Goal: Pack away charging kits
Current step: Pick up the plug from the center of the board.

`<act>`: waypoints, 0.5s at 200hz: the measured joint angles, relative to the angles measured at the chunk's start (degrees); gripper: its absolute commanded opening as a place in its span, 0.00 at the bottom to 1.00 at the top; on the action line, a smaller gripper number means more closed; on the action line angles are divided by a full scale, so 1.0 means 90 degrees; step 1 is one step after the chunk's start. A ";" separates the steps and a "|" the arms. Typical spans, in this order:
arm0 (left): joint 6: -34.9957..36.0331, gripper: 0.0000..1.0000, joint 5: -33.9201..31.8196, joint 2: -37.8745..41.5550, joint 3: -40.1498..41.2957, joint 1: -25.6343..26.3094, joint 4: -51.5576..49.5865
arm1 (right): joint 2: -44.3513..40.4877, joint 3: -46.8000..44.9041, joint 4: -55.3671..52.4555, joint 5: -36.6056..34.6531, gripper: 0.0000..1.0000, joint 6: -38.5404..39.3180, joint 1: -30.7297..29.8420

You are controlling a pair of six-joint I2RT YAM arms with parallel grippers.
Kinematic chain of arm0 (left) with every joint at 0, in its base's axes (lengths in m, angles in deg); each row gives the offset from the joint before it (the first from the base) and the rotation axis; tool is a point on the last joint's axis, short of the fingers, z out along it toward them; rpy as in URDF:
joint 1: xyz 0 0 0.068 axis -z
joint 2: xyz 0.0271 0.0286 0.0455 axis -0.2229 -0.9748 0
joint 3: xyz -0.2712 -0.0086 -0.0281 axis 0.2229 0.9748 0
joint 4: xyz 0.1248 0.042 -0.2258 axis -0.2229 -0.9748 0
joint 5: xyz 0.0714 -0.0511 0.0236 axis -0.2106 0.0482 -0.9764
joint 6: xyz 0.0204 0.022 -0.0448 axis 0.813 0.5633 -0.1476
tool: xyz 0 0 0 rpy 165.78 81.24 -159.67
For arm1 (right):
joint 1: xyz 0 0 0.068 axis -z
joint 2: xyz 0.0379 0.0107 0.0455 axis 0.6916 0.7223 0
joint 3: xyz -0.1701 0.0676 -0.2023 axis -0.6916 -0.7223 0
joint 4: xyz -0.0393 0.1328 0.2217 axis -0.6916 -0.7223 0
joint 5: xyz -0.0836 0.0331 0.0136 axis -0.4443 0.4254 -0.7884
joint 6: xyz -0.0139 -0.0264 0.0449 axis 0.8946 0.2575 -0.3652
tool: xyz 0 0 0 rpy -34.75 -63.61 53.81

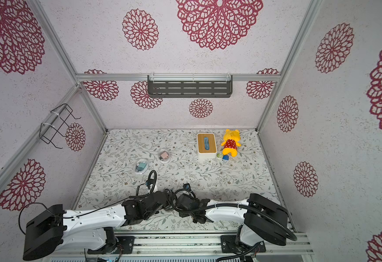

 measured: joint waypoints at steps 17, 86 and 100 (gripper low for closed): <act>0.0000 0.00 0.0002 0.0000 0.0027 0.0000 0.0002 | 0.0068 0.0017 -0.0051 -0.0068 0.59 -0.0051 0.0000; 0.0024 0.00 0.0024 0.0000 0.0041 0.0000 0.0124 | -0.0097 0.0012 -0.0117 -0.0163 0.38 -0.0158 0.0000; 0.0080 0.00 0.0056 0.0000 0.0041 0.0000 0.0267 | -0.0299 -0.0017 -0.0080 -0.0138 0.36 -0.0163 0.0002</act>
